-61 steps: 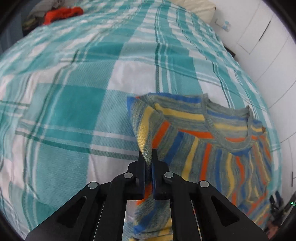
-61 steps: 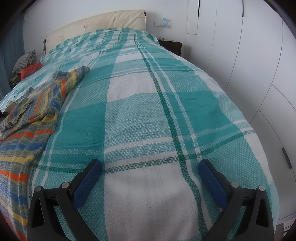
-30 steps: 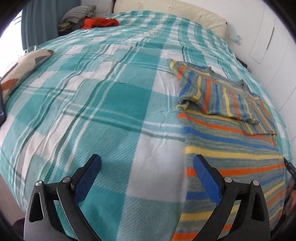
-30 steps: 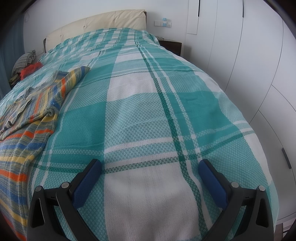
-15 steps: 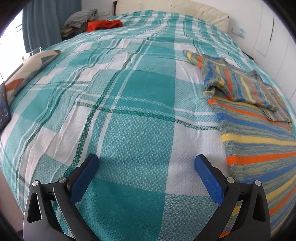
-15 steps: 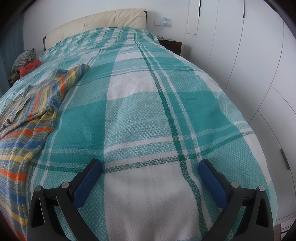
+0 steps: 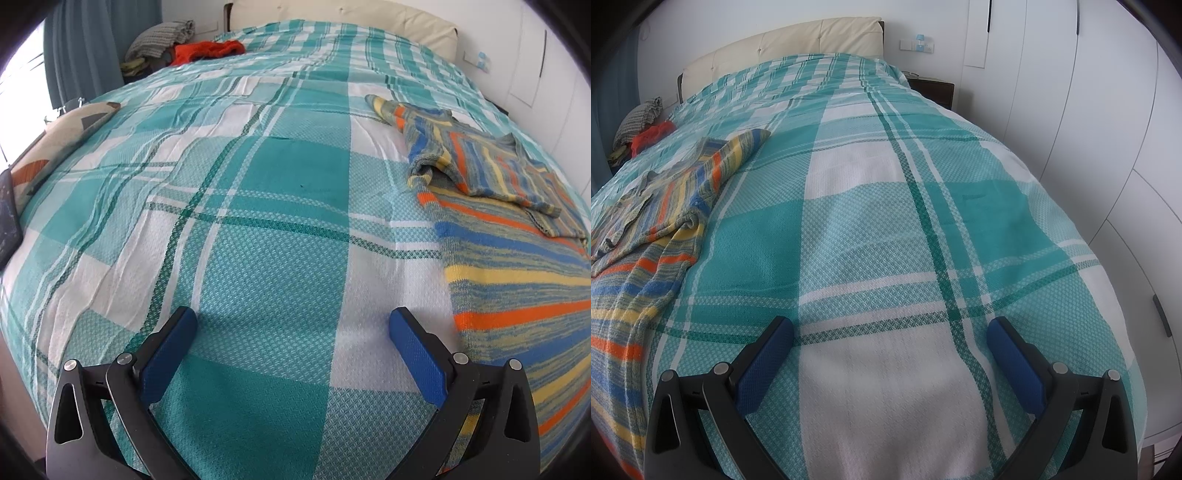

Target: Fold small clothes

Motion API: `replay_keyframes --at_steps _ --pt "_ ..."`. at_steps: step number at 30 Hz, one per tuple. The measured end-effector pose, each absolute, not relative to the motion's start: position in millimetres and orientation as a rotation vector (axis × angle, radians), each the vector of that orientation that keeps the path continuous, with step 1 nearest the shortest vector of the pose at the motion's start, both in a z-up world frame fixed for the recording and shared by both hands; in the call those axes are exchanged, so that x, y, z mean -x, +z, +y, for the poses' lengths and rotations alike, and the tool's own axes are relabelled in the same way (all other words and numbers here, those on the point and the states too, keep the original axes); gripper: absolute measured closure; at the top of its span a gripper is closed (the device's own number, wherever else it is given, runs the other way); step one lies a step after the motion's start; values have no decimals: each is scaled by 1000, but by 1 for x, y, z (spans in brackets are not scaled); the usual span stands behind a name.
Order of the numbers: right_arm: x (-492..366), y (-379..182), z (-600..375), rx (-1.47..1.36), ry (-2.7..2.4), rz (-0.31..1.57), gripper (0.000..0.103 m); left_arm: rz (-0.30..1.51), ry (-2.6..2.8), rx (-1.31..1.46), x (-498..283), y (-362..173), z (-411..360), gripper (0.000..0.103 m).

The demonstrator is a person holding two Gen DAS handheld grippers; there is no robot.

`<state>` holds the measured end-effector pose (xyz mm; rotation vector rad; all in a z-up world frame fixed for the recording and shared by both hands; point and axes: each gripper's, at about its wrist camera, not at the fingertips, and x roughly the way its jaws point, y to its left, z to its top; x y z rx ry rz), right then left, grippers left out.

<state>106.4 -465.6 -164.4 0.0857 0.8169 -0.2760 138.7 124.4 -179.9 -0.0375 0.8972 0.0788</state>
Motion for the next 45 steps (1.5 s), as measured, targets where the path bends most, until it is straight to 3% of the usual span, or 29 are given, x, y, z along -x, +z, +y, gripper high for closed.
replay_keyframes --at_steps 13,16,21,24,29,32,35,36,37,38,39,40,45 --pt "-107 -165 -466 -87 -275 818 0 890 70 43 -140 -182 125 0" --pt "-108 -163 -466 -94 -269 842 0 960 32 57 -141 -172 131 1" --pt "-98 -122 -461 -137 -44 1025 8 1056 -153 212 -95 -144 140 1" --pt "-54 -98 -434 -181 162 1100 8 1183 -246 205 -66 -163 119 1" --pt "-2 -129 -381 -301 369 1340 9 1290 -252 -28 -44 -182 65 1" --pt "7 -166 -355 -316 378 1498 25 1391 -303 -42 -30 -193 49 3" --pt "10 -182 -339 -313 409 1526 48 1394 -288 -72 -26 -197 44 19" --pt "9 -183 -337 -324 407 1515 61 1393 -276 -42 -29 -197 48 24" --pt "8 -184 -338 -347 411 1505 80 1392 -263 5 -32 -196 55 37" --pt "6 -183 -339 -366 416 1496 92 1393 -256 46 -33 -194 62 49" --pt "5 -181 -339 -365 419 1492 96 1399 -264 89 -34 -193 69 78" --pt "5 -177 -338 -352 421 1483 96 1405 -284 139 -34 -192 76 97" --pt "6 -147 -341 -396 459 1412 96 1372 -358 339 -34 -172 101 98"
